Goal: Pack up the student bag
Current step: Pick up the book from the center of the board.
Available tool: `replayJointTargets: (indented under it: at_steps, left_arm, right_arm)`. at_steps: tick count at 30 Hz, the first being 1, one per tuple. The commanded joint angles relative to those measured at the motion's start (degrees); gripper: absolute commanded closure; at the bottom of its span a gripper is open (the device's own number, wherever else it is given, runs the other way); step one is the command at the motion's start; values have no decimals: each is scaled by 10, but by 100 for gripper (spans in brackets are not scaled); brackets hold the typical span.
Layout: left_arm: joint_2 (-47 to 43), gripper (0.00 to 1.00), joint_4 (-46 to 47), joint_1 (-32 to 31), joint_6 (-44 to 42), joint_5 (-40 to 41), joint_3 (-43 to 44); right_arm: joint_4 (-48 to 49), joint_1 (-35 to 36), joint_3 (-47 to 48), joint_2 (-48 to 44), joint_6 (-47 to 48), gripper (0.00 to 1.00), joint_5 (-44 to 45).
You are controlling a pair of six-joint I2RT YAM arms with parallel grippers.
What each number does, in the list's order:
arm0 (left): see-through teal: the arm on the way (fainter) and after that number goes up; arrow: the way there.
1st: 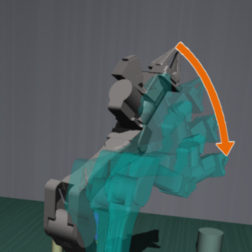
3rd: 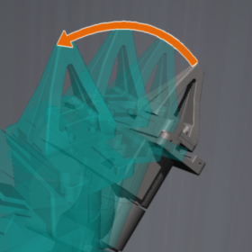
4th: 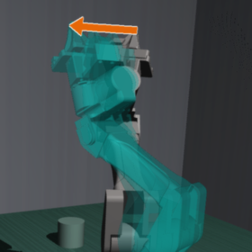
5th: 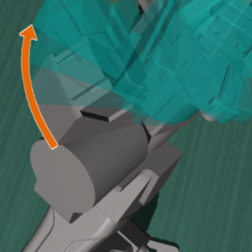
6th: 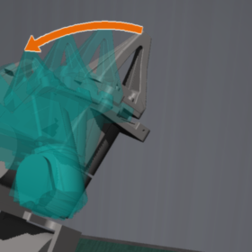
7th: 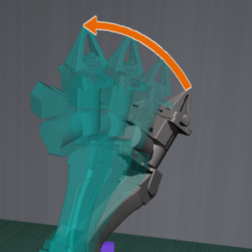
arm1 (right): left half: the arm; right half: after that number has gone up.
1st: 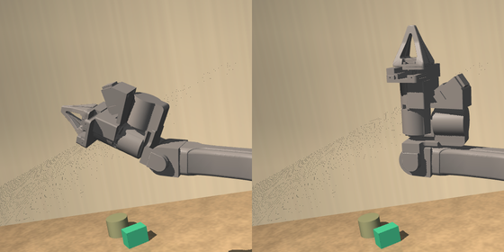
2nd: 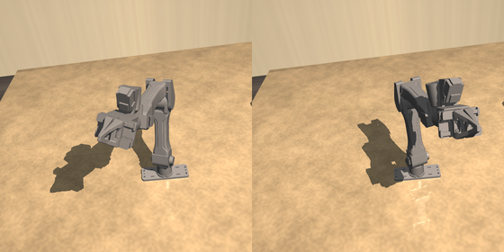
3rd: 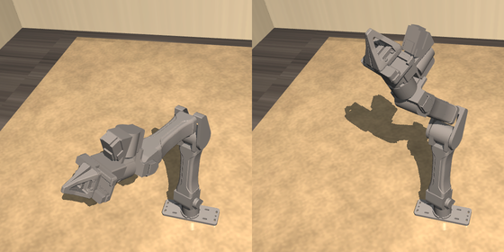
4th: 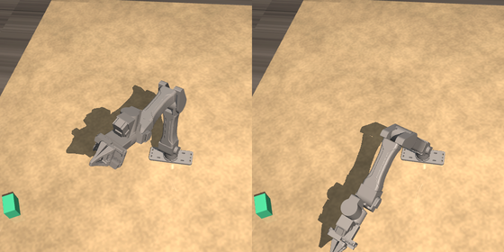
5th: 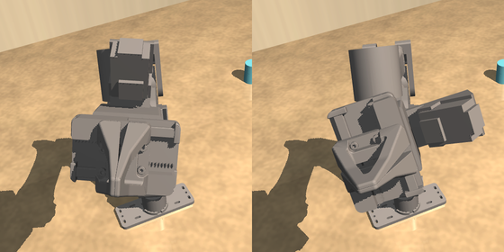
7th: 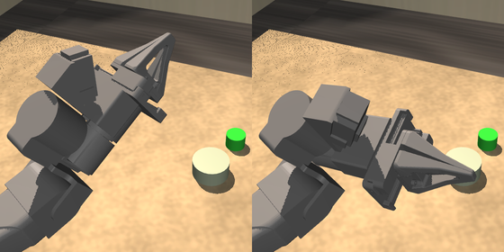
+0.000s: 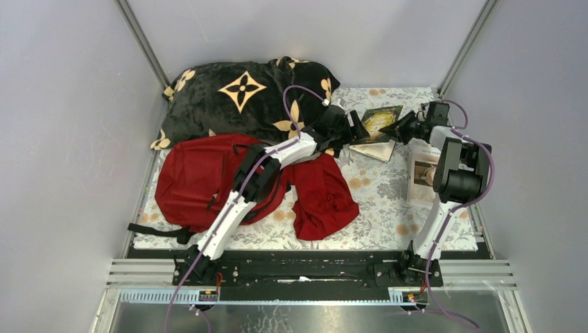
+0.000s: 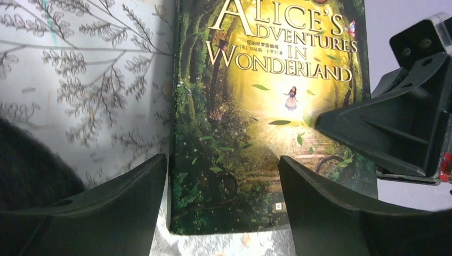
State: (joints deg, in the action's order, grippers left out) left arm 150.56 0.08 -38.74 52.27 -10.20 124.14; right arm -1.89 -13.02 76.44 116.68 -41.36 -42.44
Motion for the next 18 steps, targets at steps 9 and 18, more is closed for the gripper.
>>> replayJointTargets:
  at_steps: [9,18]
  left_arm:
    - [-278,6,-92,-2,-126,10,-163]
    - [-416,1,-10,76,-65,-215,-348]
  right_arm:
    - [78,9,-72,-204,-59,100,-54]
    - [199,71,-181,-351,-57,100,-138]
